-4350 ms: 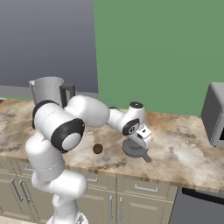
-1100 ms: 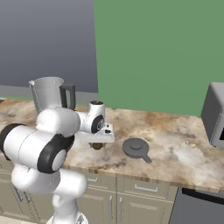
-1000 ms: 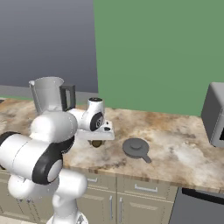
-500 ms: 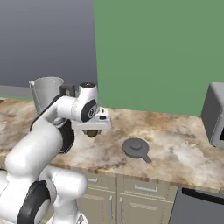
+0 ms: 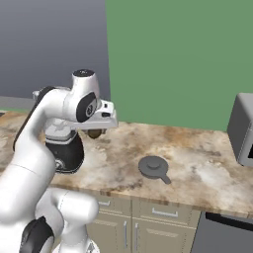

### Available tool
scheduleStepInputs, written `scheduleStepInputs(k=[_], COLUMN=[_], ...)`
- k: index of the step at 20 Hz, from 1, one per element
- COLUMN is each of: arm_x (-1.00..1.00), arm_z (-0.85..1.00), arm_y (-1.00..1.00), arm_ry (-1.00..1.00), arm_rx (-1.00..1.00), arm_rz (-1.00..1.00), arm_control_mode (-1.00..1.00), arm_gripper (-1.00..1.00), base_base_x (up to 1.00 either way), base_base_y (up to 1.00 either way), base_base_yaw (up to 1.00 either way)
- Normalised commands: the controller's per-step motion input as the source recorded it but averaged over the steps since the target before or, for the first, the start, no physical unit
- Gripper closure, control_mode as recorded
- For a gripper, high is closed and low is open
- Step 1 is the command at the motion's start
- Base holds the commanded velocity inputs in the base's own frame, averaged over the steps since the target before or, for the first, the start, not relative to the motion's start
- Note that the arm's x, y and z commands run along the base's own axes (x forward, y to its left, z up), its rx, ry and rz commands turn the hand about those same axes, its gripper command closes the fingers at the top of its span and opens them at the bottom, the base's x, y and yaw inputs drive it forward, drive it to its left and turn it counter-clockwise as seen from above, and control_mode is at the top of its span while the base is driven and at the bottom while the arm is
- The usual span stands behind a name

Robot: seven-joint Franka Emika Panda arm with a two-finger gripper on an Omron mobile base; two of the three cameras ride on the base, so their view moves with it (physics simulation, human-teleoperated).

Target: Open the blender lid, put the kiwi in the blender, close the lid, and start the blender.

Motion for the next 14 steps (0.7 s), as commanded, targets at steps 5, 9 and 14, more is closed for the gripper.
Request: scheduleStepInputs(k=[5,9,14], arm_x=[-0.2,-0.07,0.0], arm_z=[0.97,0.77,0.63], arm_y=[0.47,0.64,0.72], arm_ry=[-0.06,-0.05,-0.04], arm_rx=[0.0,0.0,0.0], arm_rz=[0.0,0.0,0.0], arm_control_mode=[-1.0,-1.0,-1.0], arm_gripper=[1.0,1.0,1.0], base_base_x=[0.0,0.0,0.0], base_base_y=[0.0,0.0,0.0], base_base_yaw=[0.0,0.0,0.0])
